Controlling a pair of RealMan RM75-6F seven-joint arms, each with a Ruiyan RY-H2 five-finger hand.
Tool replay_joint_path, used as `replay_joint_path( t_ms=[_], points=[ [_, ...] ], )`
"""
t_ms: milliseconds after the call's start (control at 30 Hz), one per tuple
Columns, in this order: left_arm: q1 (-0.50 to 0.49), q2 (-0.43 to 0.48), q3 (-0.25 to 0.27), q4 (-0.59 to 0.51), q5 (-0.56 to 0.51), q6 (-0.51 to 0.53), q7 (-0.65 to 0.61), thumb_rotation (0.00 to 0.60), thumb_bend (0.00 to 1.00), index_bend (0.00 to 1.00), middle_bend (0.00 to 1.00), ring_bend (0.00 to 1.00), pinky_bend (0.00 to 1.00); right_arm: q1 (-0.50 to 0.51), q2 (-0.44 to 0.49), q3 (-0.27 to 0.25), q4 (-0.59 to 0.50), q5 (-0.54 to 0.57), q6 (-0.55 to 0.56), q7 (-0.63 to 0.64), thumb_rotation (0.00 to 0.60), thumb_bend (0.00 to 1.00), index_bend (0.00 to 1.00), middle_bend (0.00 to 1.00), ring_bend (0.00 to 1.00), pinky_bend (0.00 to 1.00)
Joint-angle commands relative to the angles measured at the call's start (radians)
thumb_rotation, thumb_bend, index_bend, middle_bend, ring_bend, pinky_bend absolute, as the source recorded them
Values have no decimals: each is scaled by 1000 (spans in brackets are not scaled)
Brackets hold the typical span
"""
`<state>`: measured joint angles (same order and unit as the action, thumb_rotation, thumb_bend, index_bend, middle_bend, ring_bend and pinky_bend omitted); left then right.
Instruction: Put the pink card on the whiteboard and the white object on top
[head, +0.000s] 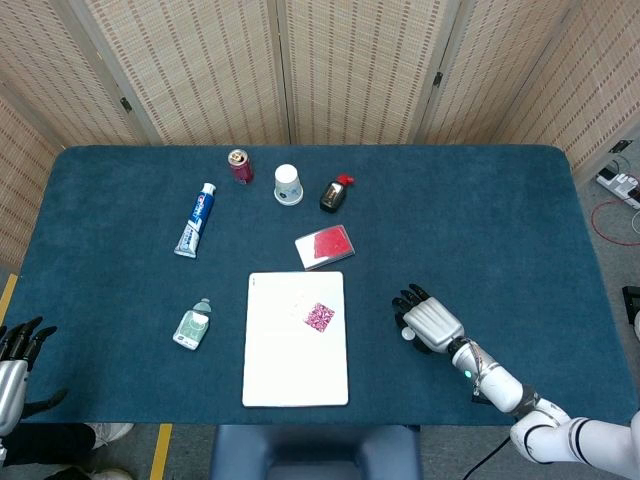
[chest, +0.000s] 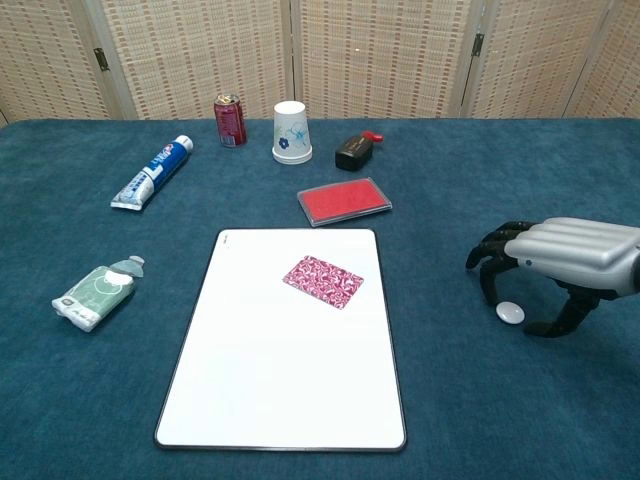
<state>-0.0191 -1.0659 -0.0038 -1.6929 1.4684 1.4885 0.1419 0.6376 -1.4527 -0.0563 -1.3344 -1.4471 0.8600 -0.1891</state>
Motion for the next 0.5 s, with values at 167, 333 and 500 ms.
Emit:
replay_joint_path(
  t_ms=[167, 333, 500],
  points=[
    [2, -1, -1, 6, -3, 2, -7, 600, 150, 194, 104, 118, 0, 4, -9, 8, 6, 2, -9, -4, 600, 317, 433, 198, 93, 46],
    [3, 0, 0, 10, -4, 2, -12, 600, 150, 194, 104, 119, 0, 6, -10, 14, 12, 6, -13, -5, 600, 326, 448, 206, 98, 51],
    [4, -2, 1, 13, -2, 4, -14, 600, 150, 194, 104, 118, 0, 7, -13, 17, 15, 6, -16, -7, 600, 365, 470, 215, 102, 51]
  ],
)
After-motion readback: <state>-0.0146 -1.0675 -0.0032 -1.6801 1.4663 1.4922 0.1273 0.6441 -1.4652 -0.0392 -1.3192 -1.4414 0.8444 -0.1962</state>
